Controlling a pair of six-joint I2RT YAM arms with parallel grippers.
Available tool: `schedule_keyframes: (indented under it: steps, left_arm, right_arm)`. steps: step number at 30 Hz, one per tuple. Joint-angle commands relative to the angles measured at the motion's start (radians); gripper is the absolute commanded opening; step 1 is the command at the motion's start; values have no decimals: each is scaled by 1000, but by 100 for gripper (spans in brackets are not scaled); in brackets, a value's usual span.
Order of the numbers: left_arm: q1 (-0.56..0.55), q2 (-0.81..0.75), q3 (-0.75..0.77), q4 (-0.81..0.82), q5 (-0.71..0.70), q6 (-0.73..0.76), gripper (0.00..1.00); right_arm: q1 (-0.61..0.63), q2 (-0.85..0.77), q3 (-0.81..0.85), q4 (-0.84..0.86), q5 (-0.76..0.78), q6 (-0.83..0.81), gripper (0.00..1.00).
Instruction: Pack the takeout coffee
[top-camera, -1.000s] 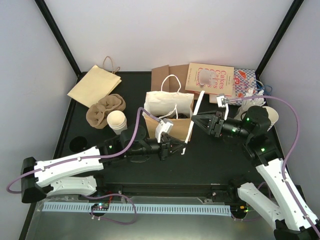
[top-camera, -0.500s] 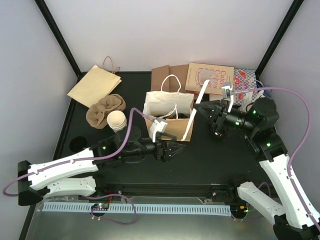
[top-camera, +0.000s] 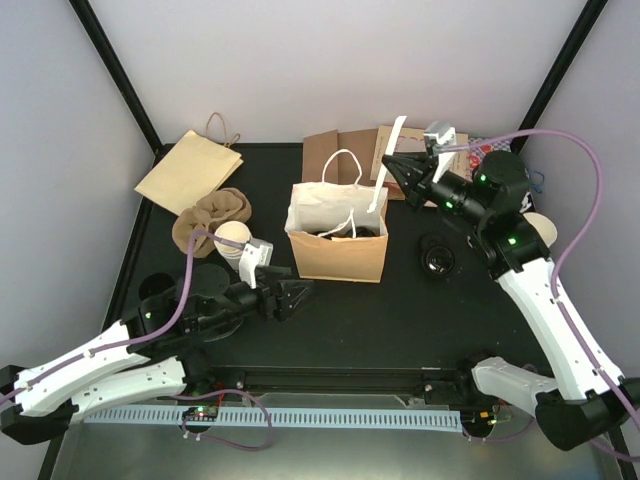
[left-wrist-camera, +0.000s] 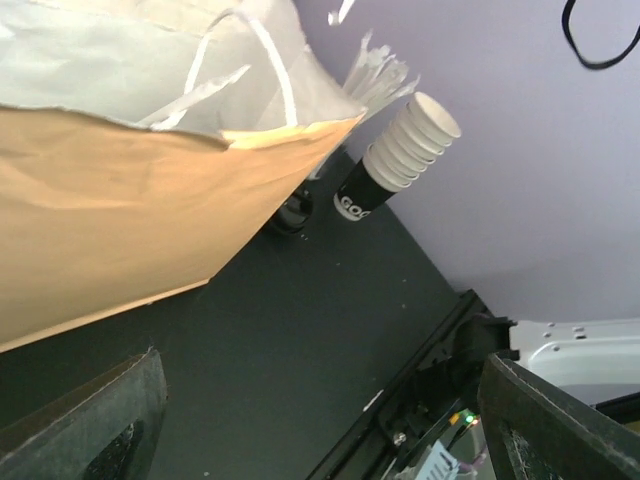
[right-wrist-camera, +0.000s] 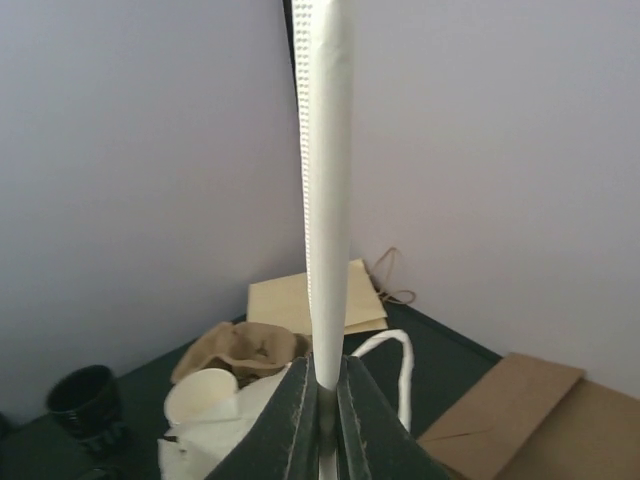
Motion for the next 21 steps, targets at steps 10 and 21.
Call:
schedule_keyframes:
  steps: [10, 21]
  left_arm:
    - [21, 7, -3, -67, -15, 21, 87]
    - [47, -9, -9, -117, -38, 37, 88]
  right_arm:
    - [26, 110, 47, 18, 55, -223, 90]
    - [27, -111, -99, -55, 305, -66, 100]
